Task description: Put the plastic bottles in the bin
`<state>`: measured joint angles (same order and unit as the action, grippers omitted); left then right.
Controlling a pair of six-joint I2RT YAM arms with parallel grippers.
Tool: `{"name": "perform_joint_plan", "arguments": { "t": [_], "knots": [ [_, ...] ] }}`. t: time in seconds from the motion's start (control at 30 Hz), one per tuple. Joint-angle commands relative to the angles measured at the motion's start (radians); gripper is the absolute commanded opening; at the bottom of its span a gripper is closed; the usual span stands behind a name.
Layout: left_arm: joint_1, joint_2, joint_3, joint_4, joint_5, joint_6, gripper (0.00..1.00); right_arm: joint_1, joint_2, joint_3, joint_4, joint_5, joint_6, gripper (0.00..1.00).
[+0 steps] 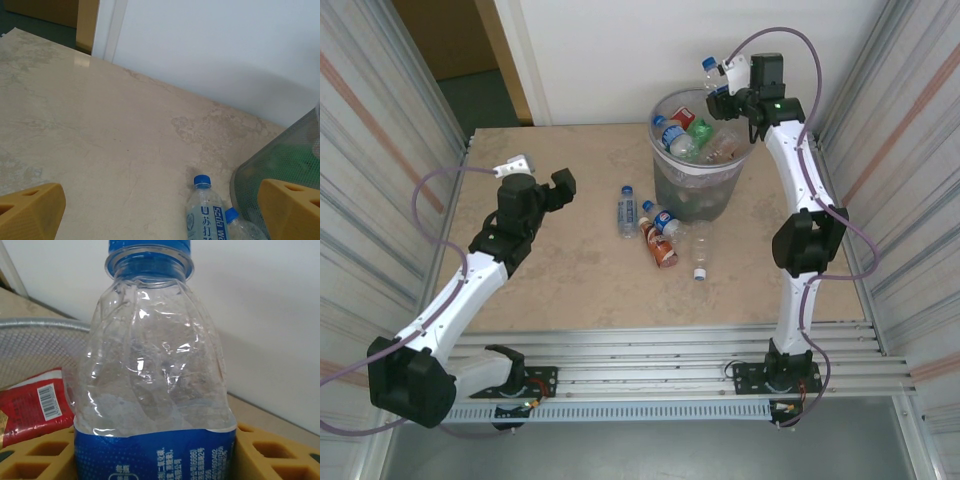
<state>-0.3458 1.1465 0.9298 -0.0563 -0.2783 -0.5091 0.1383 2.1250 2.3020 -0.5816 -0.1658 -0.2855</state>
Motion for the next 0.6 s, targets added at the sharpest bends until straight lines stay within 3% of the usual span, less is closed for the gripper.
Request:
{"name": "perform_joint_plan", "arguments": {
  "t": [0.0,0.23,0.4,0.57],
  "knots": [
    [0.008,-0.007,0.021,-0.013,-0.012,0.014,0.99,0.009,0.004,0.029,-0.027,-0.023,-0.047,0.64],
    [0.008,-0.007,0.020,-0.014,-0.017,0.012,0.99,0.014,-0.045,-0.040,-0.011,-0.079,-0.056,0.78],
    [0.008,-0.003,0.023,-0.014,-0.021,0.014,0.99,0.013,-0.067,-0.085,0.003,-0.156,-0.054,0.74],
    [0.007,0.006,0.040,-0.015,-0.006,0.016,0.99,0.019,-0.063,-0.077,-0.004,-0.149,-0.041,0.67]
  ]
}}
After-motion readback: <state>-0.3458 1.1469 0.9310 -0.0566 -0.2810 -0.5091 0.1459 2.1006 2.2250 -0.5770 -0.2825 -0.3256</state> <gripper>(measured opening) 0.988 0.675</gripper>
